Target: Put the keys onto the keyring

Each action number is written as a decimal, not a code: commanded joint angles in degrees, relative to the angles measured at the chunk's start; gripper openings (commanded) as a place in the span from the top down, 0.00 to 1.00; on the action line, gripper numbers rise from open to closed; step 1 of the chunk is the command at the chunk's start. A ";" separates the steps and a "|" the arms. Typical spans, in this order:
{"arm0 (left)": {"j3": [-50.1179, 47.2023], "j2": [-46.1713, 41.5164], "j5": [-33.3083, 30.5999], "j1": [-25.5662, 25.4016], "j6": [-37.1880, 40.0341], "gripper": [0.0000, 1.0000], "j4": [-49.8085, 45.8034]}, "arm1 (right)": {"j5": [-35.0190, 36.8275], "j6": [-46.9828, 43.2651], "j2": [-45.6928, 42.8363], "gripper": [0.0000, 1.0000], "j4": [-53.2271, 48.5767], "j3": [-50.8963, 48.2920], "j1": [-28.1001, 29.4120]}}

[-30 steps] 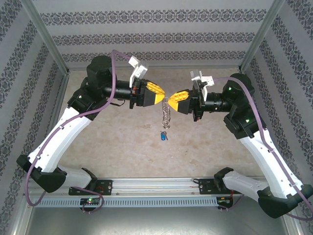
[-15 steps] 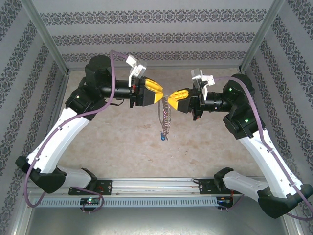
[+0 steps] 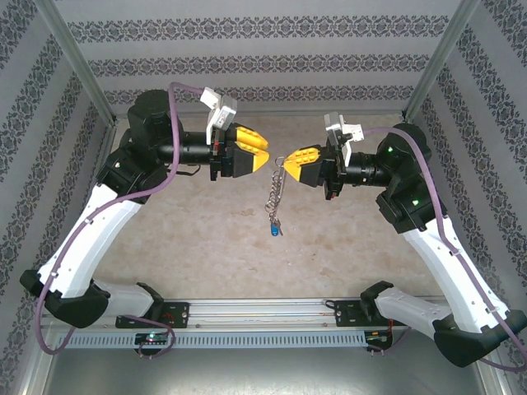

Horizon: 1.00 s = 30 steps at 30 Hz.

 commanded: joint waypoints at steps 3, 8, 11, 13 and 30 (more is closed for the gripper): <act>2.49 0.96 0.82 -0.64 1.46 0.60 -0.49 | 0.50 0.52 -0.26 1.00 3.69 -0.40 -0.57; 4.85 2.69 0.86 -2.09 3.09 0.59 -2.43 | 0.58 0.71 0.07 1.00 4.20 -0.36 -0.68; 4.88 2.81 1.12 -2.30 3.24 0.59 -2.44 | 0.67 0.74 0.29 1.00 4.35 -0.15 -0.70; 5.14 3.02 1.51 -2.36 3.07 0.59 -2.31 | 0.75 0.71 0.49 1.00 4.34 -0.14 -0.78; 6.91 4.50 0.55 -2.71 6.42 0.64 -7.49 | 0.66 1.88 1.48 1.00 6.63 -0.75 -1.02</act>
